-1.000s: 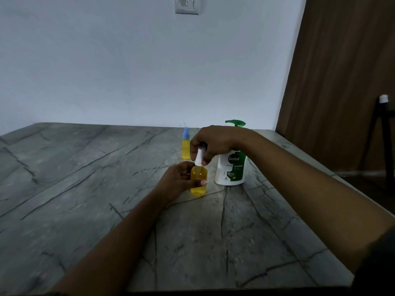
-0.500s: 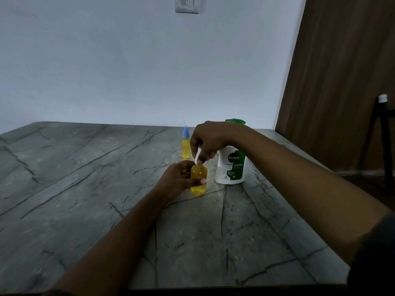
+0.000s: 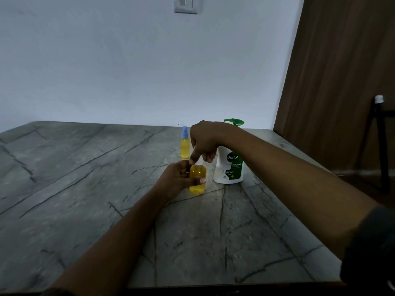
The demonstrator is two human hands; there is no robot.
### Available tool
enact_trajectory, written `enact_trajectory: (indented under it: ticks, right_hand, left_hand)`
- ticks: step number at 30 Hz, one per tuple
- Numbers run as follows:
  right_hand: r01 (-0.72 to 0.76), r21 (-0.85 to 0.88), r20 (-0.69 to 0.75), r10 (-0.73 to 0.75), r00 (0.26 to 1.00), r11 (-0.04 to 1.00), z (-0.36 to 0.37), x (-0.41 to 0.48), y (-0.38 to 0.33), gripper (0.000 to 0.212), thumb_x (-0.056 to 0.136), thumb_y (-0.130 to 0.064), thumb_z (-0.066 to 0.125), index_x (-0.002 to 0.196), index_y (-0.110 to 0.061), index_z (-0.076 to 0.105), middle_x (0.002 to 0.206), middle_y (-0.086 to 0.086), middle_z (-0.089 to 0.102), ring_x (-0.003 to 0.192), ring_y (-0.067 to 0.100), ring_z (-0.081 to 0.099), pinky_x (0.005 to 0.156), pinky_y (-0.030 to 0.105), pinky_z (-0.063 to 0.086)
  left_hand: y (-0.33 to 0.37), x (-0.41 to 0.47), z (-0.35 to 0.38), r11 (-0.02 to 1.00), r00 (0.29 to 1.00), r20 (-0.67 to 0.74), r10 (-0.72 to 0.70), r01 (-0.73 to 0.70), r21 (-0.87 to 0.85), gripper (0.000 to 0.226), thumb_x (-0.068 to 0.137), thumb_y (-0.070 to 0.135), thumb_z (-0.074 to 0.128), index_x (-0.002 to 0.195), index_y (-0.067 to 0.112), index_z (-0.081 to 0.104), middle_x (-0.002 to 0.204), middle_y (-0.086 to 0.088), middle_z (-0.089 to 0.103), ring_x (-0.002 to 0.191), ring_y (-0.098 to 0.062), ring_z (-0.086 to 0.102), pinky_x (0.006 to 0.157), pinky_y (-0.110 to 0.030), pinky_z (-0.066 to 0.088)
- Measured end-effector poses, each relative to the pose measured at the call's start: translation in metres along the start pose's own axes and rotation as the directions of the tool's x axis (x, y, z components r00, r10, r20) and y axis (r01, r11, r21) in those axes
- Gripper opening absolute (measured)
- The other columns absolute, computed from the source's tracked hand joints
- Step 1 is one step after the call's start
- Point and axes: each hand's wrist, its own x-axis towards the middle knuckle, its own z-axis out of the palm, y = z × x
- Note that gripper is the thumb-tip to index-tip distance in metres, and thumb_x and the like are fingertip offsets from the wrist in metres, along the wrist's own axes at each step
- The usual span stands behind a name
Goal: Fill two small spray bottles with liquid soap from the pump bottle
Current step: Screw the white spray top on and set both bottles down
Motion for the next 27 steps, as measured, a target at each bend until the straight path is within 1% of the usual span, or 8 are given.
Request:
enact_trajectory:
  ticks: [3, 7, 9, 11, 16, 19, 24, 27]
  right_hand:
    - [-0.088, 0.01, -0.025, 0.088, 0.996, 0.996, 0.004, 0.001, 0.0, 0.039, 0.084, -0.033, 0.071, 0.079, 0.005, 0.065, 0.055, 0.009, 0.066, 0.046, 0.017, 0.064, 0.057, 0.026, 0.058]
    - [-0.012, 0.015, -0.112, 0.013, 0.994, 1.0, -0.003, -0.007, 0.005, 0.054, 0.078, -0.057, 0.065, 0.088, -0.004, 0.066, 0.081, 0.01, 0.071, 0.065, 0.019, 0.069, 0.064, 0.03, 0.059]
    - [0.094, -0.029, -0.042, -0.095, 0.995, 0.995, -0.009, -0.012, 0.009, 0.046, 0.08, -0.046, 0.07, 0.111, -0.013, 0.064, 0.107, 0.003, 0.067, 0.085, 0.016, 0.066, 0.075, 0.03, 0.057]
    - [0.183, -0.111, 0.069, -0.176, 0.982, 0.977, -0.011, -0.015, 0.01, 0.039, 0.08, -0.03, 0.074, 0.117, -0.025, 0.061, 0.116, -0.006, 0.06, 0.098, 0.016, 0.061, 0.085, 0.032, 0.052]
    - [0.235, -0.255, 0.06, -0.227, 0.972, 0.938, -0.002, -0.01, 0.006, 0.022, 0.082, -0.014, 0.071, 0.102, -0.022, 0.066, 0.08, -0.017, 0.054, 0.084, 0.009, 0.058, 0.066, 0.02, 0.041]
    - [0.163, -0.145, 0.039, -0.159, 0.986, 0.976, -0.001, -0.005, 0.004, 0.015, 0.083, -0.017, 0.072, 0.095, -0.011, 0.068, 0.07, -0.005, 0.066, 0.061, 0.004, 0.064, 0.066, 0.022, 0.053]
    - [0.03, -0.106, 0.002, -0.03, 1.0, 0.994, 0.005, 0.001, 0.002, 0.038, 0.088, -0.034, 0.066, 0.081, 0.003, 0.067, 0.07, 0.012, 0.071, 0.056, 0.018, 0.068, 0.07, 0.032, 0.06]
    - [0.066, -0.085, -0.042, -0.069, 0.997, 0.994, -0.001, -0.001, 0.006, 0.04, 0.086, -0.043, 0.065, 0.101, -0.006, 0.066, 0.091, 0.007, 0.071, 0.069, 0.015, 0.068, 0.064, 0.026, 0.056]
  left_hand:
    - [0.0, 0.0, -0.001, 1.0, 1.0, 0.009, -0.01, 0.01, 0.0, 0.045, 0.066, 0.018, 0.077, 0.107, 0.018, 0.058, 0.097, 0.009, 0.066, 0.09, -0.003, 0.064, 0.07, -0.014, 0.051]
    - [0.0, -0.002, -0.001, 0.999, 1.0, 0.026, -0.01, 0.011, -0.04, 0.055, 0.055, 0.026, 0.079, 0.106, 0.017, 0.06, 0.101, 0.002, 0.069, 0.093, -0.011, 0.066, 0.085, -0.029, 0.052]
    - [0.001, -0.002, -0.001, 0.999, 1.0, 0.022, -0.011, 0.012, -0.039, 0.043, 0.063, 0.018, 0.078, 0.101, 0.022, 0.059, 0.095, 0.008, 0.068, 0.087, -0.004, 0.065, 0.076, -0.019, 0.051]
    - [0.001, -0.001, -0.001, 0.999, 1.0, 0.023, -0.006, 0.007, -0.032, 0.036, 0.068, 0.012, 0.076, 0.095, 0.026, 0.057, 0.095, 0.008, 0.067, 0.084, -0.001, 0.064, 0.069, -0.013, 0.049]
    - [0.001, -0.001, 0.0, 1.0, 1.0, 0.015, 0.001, -0.001, -0.016, 0.034, 0.069, 0.012, 0.076, 0.094, 0.027, 0.058, 0.09, 0.012, 0.066, 0.081, 0.002, 0.064, 0.062, -0.009, 0.048]
    - [-0.002, -0.001, 0.0, 1.0, 1.0, -0.003, 0.009, -0.009, -0.025, 0.035, 0.067, 0.011, 0.077, 0.095, 0.024, 0.059, 0.091, 0.008, 0.068, 0.083, -0.003, 0.066, 0.069, -0.014, 0.051]
    - [0.0, -0.002, 0.0, 1.0, 1.0, -0.008, 0.012, -0.012, -0.029, 0.052, 0.066, 0.013, 0.078, 0.114, 0.015, 0.057, 0.097, 0.012, 0.066, 0.085, -0.002, 0.065, 0.071, -0.014, 0.051]
    - [0.001, -0.002, 0.0, 1.0, 1.0, 0.003, 0.016, -0.016, -0.015, 0.048, 0.064, 0.018, 0.078, 0.108, 0.019, 0.057, 0.099, 0.009, 0.066, 0.087, -0.002, 0.064, 0.071, -0.014, 0.05]
